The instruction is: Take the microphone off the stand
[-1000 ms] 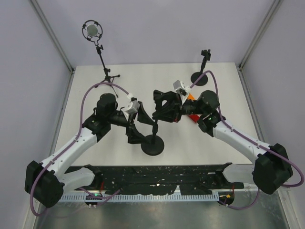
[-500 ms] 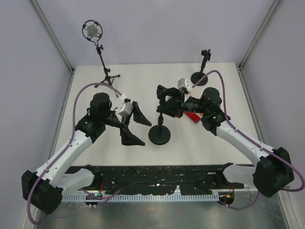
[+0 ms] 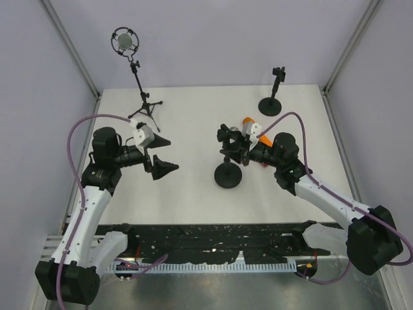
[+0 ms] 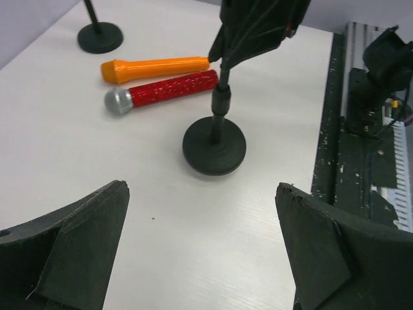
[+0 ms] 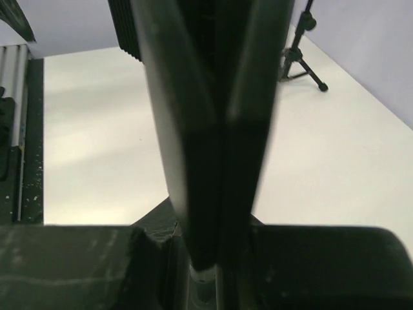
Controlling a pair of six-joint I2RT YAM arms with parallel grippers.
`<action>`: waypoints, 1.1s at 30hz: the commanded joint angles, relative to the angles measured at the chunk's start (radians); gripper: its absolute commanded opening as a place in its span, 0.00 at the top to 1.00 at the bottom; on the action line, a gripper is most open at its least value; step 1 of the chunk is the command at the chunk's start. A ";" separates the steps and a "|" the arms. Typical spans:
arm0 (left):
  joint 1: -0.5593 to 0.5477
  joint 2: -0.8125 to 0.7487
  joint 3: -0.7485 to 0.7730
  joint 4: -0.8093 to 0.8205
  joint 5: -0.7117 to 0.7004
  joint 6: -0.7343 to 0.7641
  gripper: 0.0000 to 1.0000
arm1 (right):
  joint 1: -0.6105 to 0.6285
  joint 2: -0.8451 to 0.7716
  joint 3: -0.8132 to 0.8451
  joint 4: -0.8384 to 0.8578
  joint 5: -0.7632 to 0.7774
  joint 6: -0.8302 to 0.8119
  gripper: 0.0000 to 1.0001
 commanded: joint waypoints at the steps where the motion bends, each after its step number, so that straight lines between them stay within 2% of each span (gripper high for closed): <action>1: 0.067 -0.089 0.004 -0.133 -0.100 0.078 0.00 | -0.004 -0.034 -0.063 0.269 0.132 0.003 0.94; 5: 0.095 -0.171 -0.012 -0.251 -0.111 0.135 0.00 | -0.004 -0.024 -0.142 0.408 0.216 0.046 0.94; 8: 0.107 -0.205 -0.061 -0.205 -0.105 0.101 0.00 | -0.007 -0.018 -0.172 0.442 0.267 0.046 0.95; 14: 0.127 -0.215 -0.118 -0.115 -0.101 0.043 0.00 | -0.011 -0.014 -0.188 0.456 0.264 0.077 0.94; 17: 0.132 -0.220 -0.127 -0.098 -0.096 0.032 0.00 | -0.024 -0.016 -0.177 0.423 0.261 0.084 0.84; 22: 0.136 -0.231 -0.139 -0.090 -0.087 0.024 0.00 | -0.050 -0.008 -0.157 0.394 0.235 0.120 0.78; 24: 0.136 -0.231 -0.142 -0.081 -0.087 0.018 0.00 | -0.057 -0.008 -0.150 0.383 0.226 0.120 0.70; 27: 0.136 -0.234 -0.147 -0.072 -0.079 0.009 0.00 | -0.060 -0.010 -0.142 0.371 0.204 0.144 0.50; 29: 0.136 -0.234 -0.150 -0.065 -0.076 0.000 0.00 | -0.060 -0.011 -0.140 0.368 0.197 0.150 0.41; 30: 0.167 -0.232 -0.150 -0.062 -0.071 0.000 0.00 | -0.060 -0.011 -0.139 0.365 0.194 0.155 0.36; 33: 0.172 -0.232 -0.156 -0.056 -0.062 -0.006 0.00 | -0.065 -0.027 -0.125 0.351 0.178 0.159 0.28</action>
